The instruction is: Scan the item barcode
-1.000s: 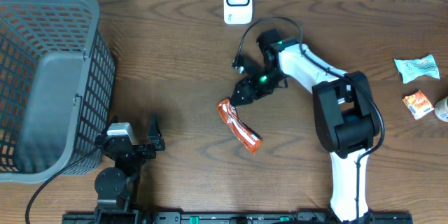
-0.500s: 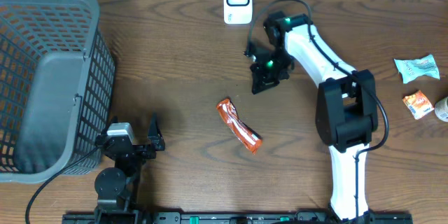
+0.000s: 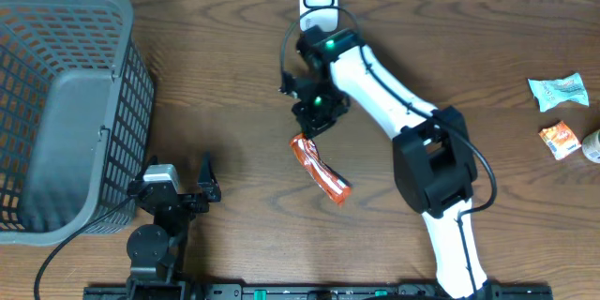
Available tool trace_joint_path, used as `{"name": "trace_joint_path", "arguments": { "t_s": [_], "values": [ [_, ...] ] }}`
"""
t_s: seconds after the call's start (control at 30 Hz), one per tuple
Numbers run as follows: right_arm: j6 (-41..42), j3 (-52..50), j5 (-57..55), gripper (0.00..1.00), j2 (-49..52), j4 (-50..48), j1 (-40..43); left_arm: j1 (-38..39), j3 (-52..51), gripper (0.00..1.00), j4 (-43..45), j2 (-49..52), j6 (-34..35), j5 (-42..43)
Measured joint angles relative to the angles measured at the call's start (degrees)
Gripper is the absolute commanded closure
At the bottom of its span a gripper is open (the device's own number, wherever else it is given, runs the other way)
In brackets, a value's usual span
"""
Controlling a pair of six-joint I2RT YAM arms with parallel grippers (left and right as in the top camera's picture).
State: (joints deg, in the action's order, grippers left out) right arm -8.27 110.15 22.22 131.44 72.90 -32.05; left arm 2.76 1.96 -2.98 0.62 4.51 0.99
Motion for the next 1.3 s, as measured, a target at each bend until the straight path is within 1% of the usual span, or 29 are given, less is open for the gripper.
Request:
{"name": "trace_joint_path", "arguments": {
  "t_s": [0.2, 0.43, 0.5, 0.73, 0.83, 1.13, 1.23, 1.3],
  "values": [
    [3.5, -6.4, -5.0, 0.99, -0.1, -6.7, -2.7, 0.0, 0.0, 0.02, 0.0, 0.0, 0.0, 0.0],
    [5.8, -9.2, -9.3, 0.99, -1.9, -9.8, -3.2, 0.0, 0.0, 0.02, 0.0, 0.0, 0.0, 0.0],
    [6.1, -9.0, -12.4, 0.99, -1.9, -10.0, -3.3, 0.0, 0.0, 0.02, 0.0, 0.0, 0.0, 0.0],
    [7.6, -6.8, -31.3, 0.99, -1.2, -12.6, -3.4, 0.0, 0.0, 0.02, 0.0, 0.0, 0.0, 0.0],
    [7.8, -5.3, -35.5, 0.99, -0.5, -12.3, -3.3, 0.0, 0.0, 0.02, 0.0, 0.0, 0.0, 0.0],
    [9.7, 1.3, -39.8, 0.99, -0.5, -5.5, -3.2, 0.0, 0.0, 0.02, 0.0, 0.0, 0.0, 0.0],
    [10.2, 3.3, -37.4, 0.99, -0.5, -2.7, -3.2, 0.0, 0.0, 0.02, 0.0, 0.0, 0.0, 0.0],
    [10.4, 3.5, -33.8, 0.99, -0.5, -1.7, -3.2, 0.0, 0.0, 0.02, 0.0, 0.0, 0.0, 0.0]
  ]
}}
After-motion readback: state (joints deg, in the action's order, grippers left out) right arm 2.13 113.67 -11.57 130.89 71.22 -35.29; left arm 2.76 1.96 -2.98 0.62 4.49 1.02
